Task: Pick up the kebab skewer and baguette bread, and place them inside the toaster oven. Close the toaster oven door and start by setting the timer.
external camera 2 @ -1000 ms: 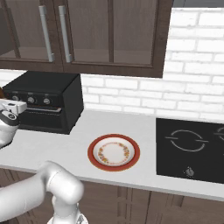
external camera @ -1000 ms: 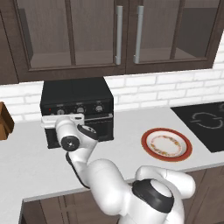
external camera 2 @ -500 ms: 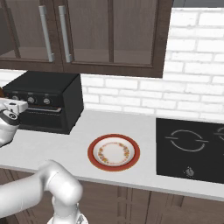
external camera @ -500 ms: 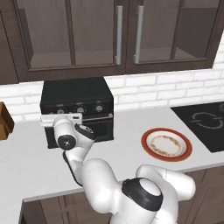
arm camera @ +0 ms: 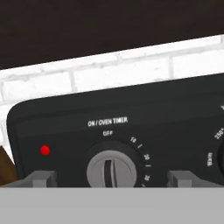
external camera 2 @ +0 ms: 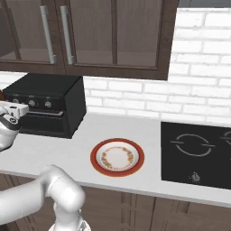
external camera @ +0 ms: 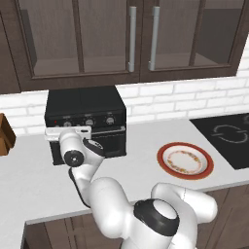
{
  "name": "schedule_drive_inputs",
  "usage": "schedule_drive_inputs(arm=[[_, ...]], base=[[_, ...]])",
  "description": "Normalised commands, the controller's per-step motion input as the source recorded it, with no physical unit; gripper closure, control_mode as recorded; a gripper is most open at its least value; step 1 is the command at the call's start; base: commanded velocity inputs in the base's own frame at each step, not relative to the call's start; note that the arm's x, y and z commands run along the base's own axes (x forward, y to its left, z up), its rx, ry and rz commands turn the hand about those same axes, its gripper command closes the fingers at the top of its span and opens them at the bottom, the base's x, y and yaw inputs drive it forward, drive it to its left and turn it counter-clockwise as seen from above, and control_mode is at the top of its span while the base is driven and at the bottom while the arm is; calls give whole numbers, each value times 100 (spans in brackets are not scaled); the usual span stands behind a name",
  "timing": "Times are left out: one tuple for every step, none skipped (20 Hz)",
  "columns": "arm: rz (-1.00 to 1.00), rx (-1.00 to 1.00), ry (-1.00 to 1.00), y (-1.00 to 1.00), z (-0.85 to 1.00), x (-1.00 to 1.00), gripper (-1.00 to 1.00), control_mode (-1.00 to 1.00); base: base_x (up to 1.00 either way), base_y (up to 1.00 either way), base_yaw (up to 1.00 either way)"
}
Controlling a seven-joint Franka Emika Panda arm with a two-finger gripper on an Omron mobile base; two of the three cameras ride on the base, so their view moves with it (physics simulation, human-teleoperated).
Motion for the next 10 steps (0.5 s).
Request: schedule_drive_inputs(arm=[[0, 0, 0, 0, 7, 0, -100, -100], [0, 0, 0, 0, 9, 0, -100, -100], [0, 0, 0, 0, 11, 0, -100, -100], [0, 0, 0, 0, 9, 0, -100, -100], [0, 0, 0, 0, 11, 0, -100, -100], [0, 0, 0, 0, 3, 0, -100, -100], [0, 0, 0, 0, 2, 0, -100, -100], [0, 0, 0, 0, 0, 0, -100, -100], [0, 0, 0, 0, 0, 0, -100, -100], [0, 0, 0, 0, 0, 0, -100, -100]], base=[[0, 0, 0], [0, 0, 0], [0, 0, 0], [0, 0, 0], [0, 0, 0], [0, 0, 0], [0, 0, 0], [0, 0, 0], [0, 0, 0], [0, 0, 0]])
